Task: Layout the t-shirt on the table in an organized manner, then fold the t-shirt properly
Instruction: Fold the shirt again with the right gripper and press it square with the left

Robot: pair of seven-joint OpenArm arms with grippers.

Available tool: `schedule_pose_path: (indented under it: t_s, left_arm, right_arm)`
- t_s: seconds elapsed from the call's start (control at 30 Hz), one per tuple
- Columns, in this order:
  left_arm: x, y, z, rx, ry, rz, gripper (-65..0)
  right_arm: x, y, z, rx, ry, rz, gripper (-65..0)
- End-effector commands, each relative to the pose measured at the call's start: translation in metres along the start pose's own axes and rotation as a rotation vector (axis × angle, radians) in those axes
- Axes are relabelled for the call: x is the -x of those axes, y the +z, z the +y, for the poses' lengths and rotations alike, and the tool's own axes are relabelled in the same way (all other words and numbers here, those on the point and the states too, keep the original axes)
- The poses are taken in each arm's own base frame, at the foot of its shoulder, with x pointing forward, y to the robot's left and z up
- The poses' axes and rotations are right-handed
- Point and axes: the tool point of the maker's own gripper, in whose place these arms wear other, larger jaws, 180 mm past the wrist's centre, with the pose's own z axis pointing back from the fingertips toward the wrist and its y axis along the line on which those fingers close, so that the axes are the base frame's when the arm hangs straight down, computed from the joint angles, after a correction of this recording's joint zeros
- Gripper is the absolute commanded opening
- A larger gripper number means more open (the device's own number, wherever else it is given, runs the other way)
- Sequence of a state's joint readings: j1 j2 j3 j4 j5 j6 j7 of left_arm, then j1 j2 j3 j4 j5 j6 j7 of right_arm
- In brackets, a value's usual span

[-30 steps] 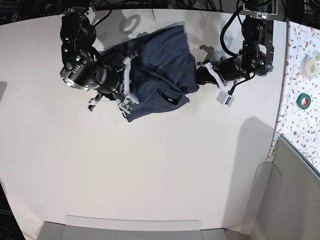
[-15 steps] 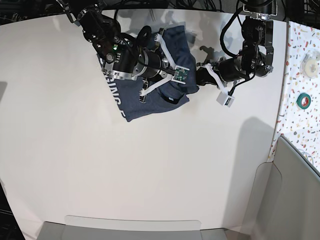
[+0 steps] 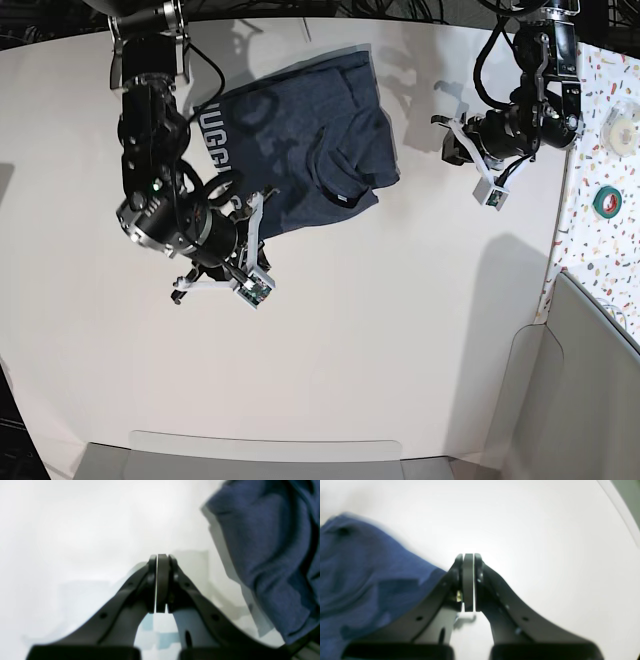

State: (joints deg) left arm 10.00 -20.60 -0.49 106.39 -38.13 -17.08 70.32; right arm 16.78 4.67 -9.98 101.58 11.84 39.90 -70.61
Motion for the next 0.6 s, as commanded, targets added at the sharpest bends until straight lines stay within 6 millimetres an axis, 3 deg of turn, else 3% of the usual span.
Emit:
schedule_pose_path:
  t_s: [0.0, 0.13, 0.27, 0.43, 0.57]
  left_arm:
    - [-0.004, 0.002, -0.015, 0.038, -0.069, 0.005, -65.0]
    - [0.007, 0.005, -0.049, 0.125, -0.328, 0.078, -65.0]
    - [-0.001, 0.016, -0.075, 0.168, -0.473, 0.044, -65.0]
    - [0.008, 0.013, -0.11, 0.293, -0.647, 0.036, -65.0]
    - [0.02, 0.003, -0.149, 0.406, -0.671, 0.037, -65.0]
  right_arm:
    - [-0.012, -0.003, -0.013, 0.016, 0.007, -0.021, -65.0]
    - [-0.014, -0.034, -0.019, -0.043, -0.047, -0.011, -65.0]
    - [-0.016, -0.068, -0.016, -0.12, -0.065, 0.019, -65.0]
    - [-0.022, -0.096, 0.006, -0.205, -0.012, 0.022, -65.0]
    - [-0.02, -0.107, 0.027, -0.251, 0.026, 0.019, -65.0]
